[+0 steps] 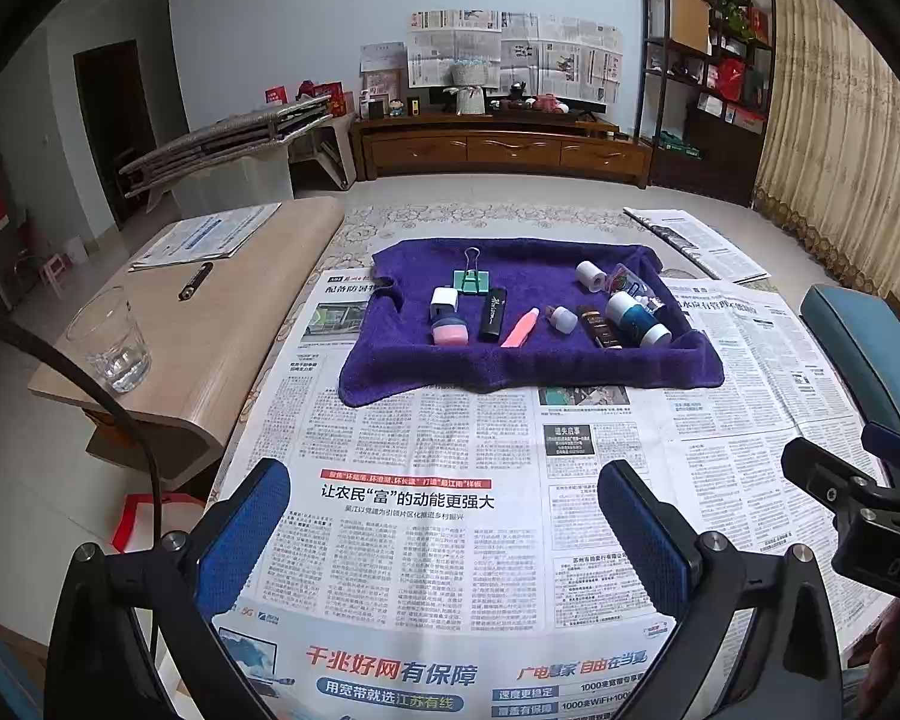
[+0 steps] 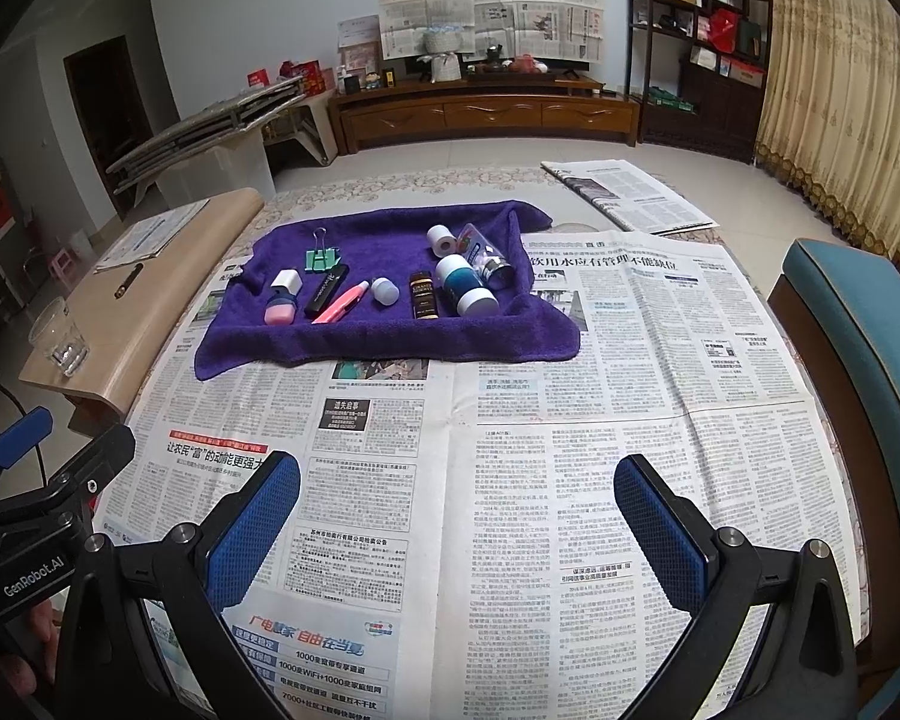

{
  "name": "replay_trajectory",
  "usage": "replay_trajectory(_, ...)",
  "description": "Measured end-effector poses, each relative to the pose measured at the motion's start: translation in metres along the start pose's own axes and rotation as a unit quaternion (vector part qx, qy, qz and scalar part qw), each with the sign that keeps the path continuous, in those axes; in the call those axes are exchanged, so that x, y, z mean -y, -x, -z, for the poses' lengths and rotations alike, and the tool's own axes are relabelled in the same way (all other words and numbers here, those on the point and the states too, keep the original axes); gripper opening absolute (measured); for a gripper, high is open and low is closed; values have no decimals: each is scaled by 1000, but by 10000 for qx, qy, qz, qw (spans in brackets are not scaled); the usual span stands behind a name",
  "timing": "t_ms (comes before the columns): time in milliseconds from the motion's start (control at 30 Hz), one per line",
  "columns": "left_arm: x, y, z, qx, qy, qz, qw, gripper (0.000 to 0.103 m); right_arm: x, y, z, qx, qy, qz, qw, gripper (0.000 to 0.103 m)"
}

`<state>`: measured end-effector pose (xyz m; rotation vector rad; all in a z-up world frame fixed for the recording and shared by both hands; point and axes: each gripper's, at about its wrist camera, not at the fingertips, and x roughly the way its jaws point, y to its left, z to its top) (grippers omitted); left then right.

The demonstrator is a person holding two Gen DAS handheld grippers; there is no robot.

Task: Organize rigid objects

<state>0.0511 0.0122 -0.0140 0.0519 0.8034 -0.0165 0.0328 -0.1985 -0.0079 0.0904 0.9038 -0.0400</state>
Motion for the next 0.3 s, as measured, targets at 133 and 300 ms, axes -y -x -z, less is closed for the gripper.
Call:
replay_trajectory(133, 1, -2, 2, -54, 37, 37, 10000, 103, 0, 0, 0, 1, 9, 1, 10000, 103)
replay_trajectory(300, 1, -3, 3, 4, 22, 11, 10000, 103, 1, 1, 1, -6, 17, 5, 10000, 103)
